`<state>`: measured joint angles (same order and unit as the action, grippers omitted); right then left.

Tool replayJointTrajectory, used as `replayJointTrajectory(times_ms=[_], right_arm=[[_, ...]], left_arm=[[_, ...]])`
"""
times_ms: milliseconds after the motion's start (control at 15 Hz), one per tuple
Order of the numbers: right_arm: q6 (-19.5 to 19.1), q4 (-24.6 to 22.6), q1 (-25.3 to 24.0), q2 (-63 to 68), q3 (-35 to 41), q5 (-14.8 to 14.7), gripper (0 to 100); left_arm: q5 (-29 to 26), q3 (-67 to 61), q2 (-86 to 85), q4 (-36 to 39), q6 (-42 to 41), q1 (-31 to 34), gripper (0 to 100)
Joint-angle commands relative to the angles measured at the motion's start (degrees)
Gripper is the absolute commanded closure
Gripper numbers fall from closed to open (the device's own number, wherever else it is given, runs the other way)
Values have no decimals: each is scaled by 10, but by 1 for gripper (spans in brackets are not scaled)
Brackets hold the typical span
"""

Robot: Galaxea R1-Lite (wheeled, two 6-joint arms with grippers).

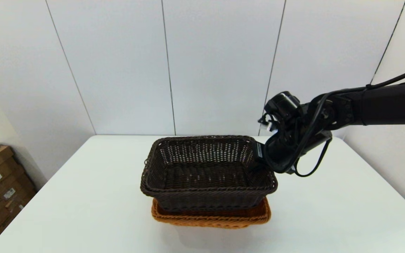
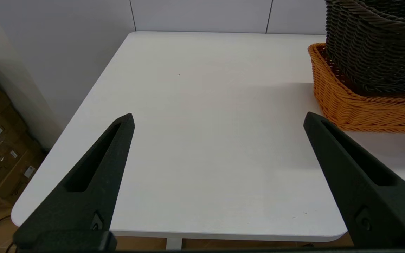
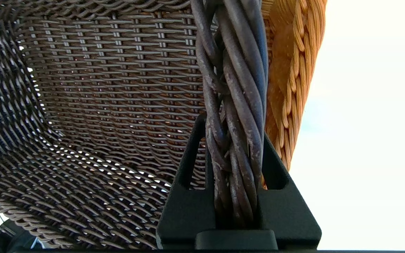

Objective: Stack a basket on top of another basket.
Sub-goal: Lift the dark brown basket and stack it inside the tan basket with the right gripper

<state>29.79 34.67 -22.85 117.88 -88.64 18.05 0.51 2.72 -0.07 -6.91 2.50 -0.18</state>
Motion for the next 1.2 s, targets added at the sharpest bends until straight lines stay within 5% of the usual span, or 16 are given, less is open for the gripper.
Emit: replayJointTrajectory(times_ms=[67, 1200], right_arm=[[2, 1, 1, 9, 0, 0, 100], [2, -31, 3, 28, 18, -4, 100]], left_arm=[[0, 0, 0, 0, 0, 0, 0], [0, 0, 1, 0, 0, 0, 0]])
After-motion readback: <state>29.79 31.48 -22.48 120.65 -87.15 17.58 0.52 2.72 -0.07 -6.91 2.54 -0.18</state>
